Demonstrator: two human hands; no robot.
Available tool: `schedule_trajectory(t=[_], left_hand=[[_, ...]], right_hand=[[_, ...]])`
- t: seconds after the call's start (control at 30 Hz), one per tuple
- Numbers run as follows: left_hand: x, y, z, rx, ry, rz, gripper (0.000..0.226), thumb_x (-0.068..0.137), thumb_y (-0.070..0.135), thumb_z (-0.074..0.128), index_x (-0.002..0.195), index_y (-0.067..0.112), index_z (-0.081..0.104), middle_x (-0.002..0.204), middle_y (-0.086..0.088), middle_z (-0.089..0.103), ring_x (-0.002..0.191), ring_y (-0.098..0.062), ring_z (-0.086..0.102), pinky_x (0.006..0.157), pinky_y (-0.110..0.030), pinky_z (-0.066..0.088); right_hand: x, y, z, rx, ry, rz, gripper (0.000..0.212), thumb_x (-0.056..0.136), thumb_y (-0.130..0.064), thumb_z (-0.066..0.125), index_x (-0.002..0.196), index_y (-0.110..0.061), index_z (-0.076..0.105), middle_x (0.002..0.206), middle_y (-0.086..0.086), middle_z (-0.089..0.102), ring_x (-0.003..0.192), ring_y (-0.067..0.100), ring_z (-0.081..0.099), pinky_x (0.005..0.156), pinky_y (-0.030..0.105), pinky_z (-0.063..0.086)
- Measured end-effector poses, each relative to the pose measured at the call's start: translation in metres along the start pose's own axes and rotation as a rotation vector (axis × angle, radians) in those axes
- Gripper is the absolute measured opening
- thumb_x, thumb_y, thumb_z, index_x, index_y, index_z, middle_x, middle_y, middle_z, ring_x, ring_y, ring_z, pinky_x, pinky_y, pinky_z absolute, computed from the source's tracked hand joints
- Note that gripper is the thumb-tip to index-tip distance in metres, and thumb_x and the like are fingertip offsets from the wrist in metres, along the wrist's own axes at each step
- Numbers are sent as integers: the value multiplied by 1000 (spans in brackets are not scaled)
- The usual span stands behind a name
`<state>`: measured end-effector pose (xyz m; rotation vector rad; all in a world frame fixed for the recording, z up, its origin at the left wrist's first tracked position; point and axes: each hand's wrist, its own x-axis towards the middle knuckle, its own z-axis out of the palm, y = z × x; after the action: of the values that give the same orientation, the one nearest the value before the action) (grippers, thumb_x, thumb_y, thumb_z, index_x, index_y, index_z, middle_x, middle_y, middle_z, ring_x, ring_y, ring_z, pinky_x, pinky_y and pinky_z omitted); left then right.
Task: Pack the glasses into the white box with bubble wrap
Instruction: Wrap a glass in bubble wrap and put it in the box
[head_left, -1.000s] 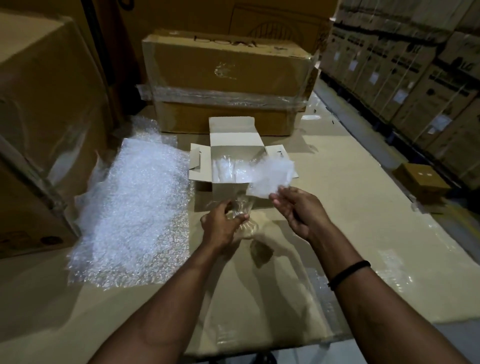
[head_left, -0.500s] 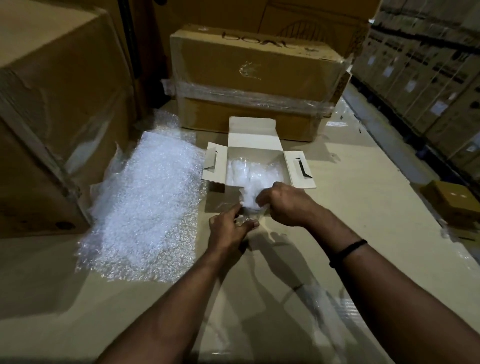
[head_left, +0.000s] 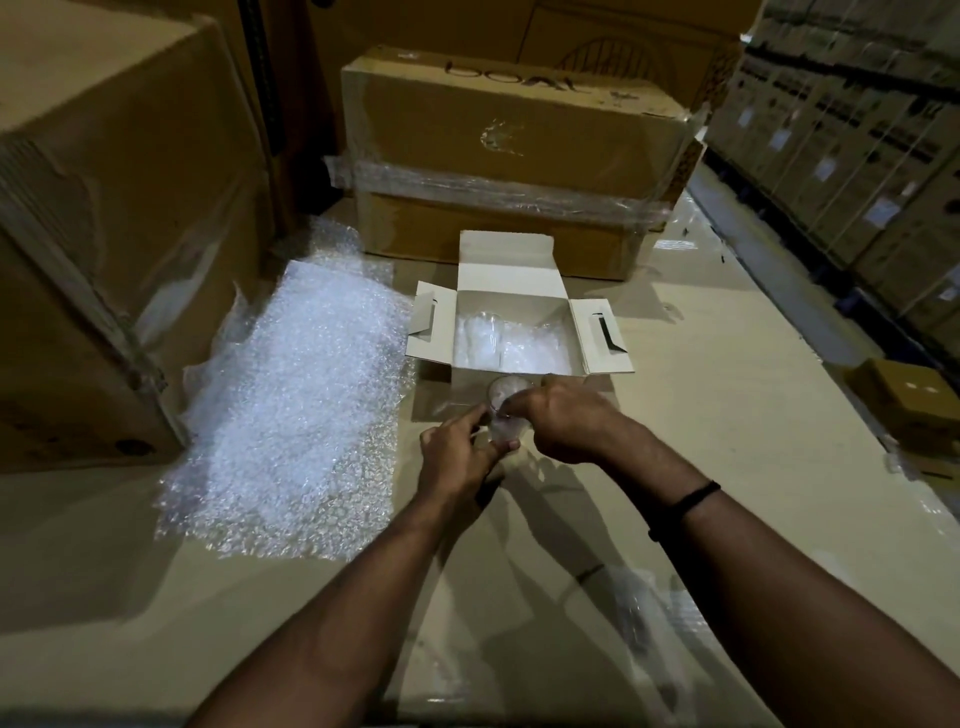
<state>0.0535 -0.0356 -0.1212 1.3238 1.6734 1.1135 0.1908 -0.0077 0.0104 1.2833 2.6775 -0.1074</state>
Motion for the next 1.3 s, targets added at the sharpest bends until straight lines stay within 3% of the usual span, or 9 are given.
schedule_trajectory(t=[0.1, 0.27, 0.53, 0.8, 0.93, 1.03, 1.1, 1.2, 1.3], left_hand=[[1, 2, -2, 90, 11, 25, 69, 62, 70, 66, 122, 37, 62, 107, 12, 71, 104, -10, 63, 92, -39, 52], [2, 0, 0, 72, 10, 29, 58, 64, 67, 67, 118, 47, 60, 104, 18, 70, 105, -13, 61, 90, -41, 53], [4, -3, 1, 125, 25, 23, 78, 62, 75, 65, 128, 34, 60, 117, 8, 69, 116, -19, 58, 98, -43, 48], [3, -4, -1, -26, -51, -67, 78, 67, 47, 82, 138, 40, 49, 131, 8, 62, 115, -13, 59, 95, -33, 52], [-18, 31, -42, -286, 219, -70, 59, 87, -13, 54, 136, 20, 55, 128, 3, 61, 91, -4, 63, 63, -17, 51], [-22, 29, -88, 79, 527, 94, 40, 87, -3, 59, 123, 14, 65, 124, -1, 64, 112, -19, 57, 87, -22, 46], [-18, 10, -118, 492, 508, 36, 35, 88, 17, 66, 123, 18, 66, 133, -2, 59, 123, -26, 48, 100, -38, 34], [-13, -16, -149, 795, 378, -172, 32, 87, 36, 65, 118, 26, 69, 138, 0, 53, 127, -27, 41, 101, -41, 25], [-12, -24, -161, 881, 341, -137, 17, 86, 23, 60, 92, 25, 76, 110, 0, 68, 106, -28, 55, 87, -39, 32]], right_hand=[[7, -3, -4, -13, -101, 35, 55, 90, -3, 48, 139, -28, 50, 136, 6, 56, 123, 25, 50, 84, 34, 45], [-4, 0, -9, -59, 180, 59, 49, 89, -3, 50, 131, -28, 57, 129, 0, 62, 113, 23, 55, 71, 28, 32], [12, 4, -3, -77, -162, 36, 60, 87, -5, 48, 142, -29, 44, 136, 6, 55, 125, 25, 46, 92, 37, 45], [-32, 5, 62, 527, 791, 189, 28, 74, -9, 50, 97, -14, 66, 98, 1, 66, 88, 24, 60, 79, 34, 49], [-45, -32, 100, 598, 746, 110, 18, 77, -15, 51, 89, -15, 64, 92, 0, 63, 81, 22, 60, 70, 29, 46], [-30, -60, 112, 581, 530, 60, 27, 82, -17, 59, 109, -17, 64, 112, 1, 63, 104, 21, 58, 85, 27, 45], [-16, -78, 115, 524, 461, 15, 35, 92, -23, 55, 126, -16, 58, 131, 3, 57, 120, 20, 50, 101, 29, 41], [8, -95, 117, 425, 439, -25, 50, 95, -30, 53, 139, -7, 49, 145, 14, 46, 132, 29, 44, 110, 32, 32], [27, -105, 121, 399, 280, 42, 64, 97, -45, 44, 149, -10, 33, 157, 11, 28, 145, 25, 24, 119, 35, 18]])
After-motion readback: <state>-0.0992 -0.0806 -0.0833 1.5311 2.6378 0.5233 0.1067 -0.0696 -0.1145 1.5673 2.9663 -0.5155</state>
